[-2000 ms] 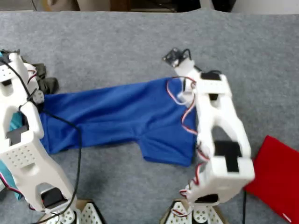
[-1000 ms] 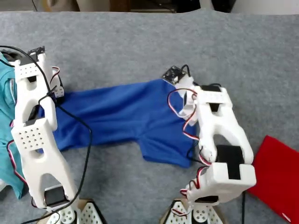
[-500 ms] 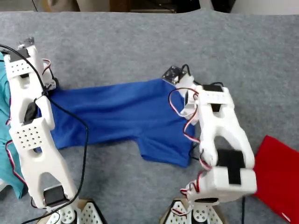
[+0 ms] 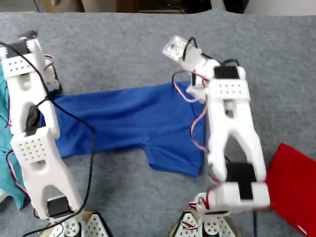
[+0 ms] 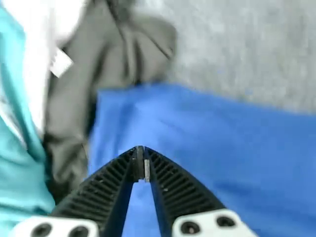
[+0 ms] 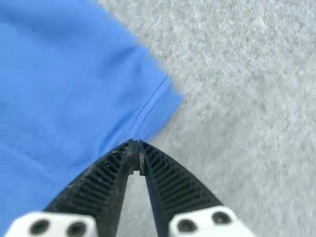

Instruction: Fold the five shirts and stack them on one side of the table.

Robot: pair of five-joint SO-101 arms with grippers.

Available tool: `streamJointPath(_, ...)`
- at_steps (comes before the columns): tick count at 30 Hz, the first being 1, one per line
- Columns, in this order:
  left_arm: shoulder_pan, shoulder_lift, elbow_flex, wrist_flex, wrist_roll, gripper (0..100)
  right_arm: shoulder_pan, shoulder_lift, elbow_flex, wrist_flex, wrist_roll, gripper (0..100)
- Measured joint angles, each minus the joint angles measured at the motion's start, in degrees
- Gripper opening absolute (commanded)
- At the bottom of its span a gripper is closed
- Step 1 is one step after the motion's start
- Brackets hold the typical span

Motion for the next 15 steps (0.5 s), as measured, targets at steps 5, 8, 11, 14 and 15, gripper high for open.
streamJointPath(5, 2.55, -13.98, 22.33, -1.93, 0.0, 2, 0.0, 12.84, -10.02, 0.18, -1.14, 0.6)
streamJointPath(8, 2.55, -23.21, 36.75, -7.74, 0.0, 2, -0.7, 18.9, -13.63, 0.18, -2.37, 0.6)
streamJointPath(11, 3.08, -31.65, 51.6, -15.03, 0.0, 2, -1.32, 23.82, -16.09, 0.18, -2.64, 0.6)
streamJointPath(14, 3.6, -37.71, 65.85, -21.98, -0.09, 2, -1.58, 28.75, -18.46, 0.18, -2.64, 0.6)
streamJointPath(15, 3.6, -39.3, 69.98, -24.53, -0.09, 2, -1.58, 30.15, -19.16, 0.18, -2.64, 0.6)
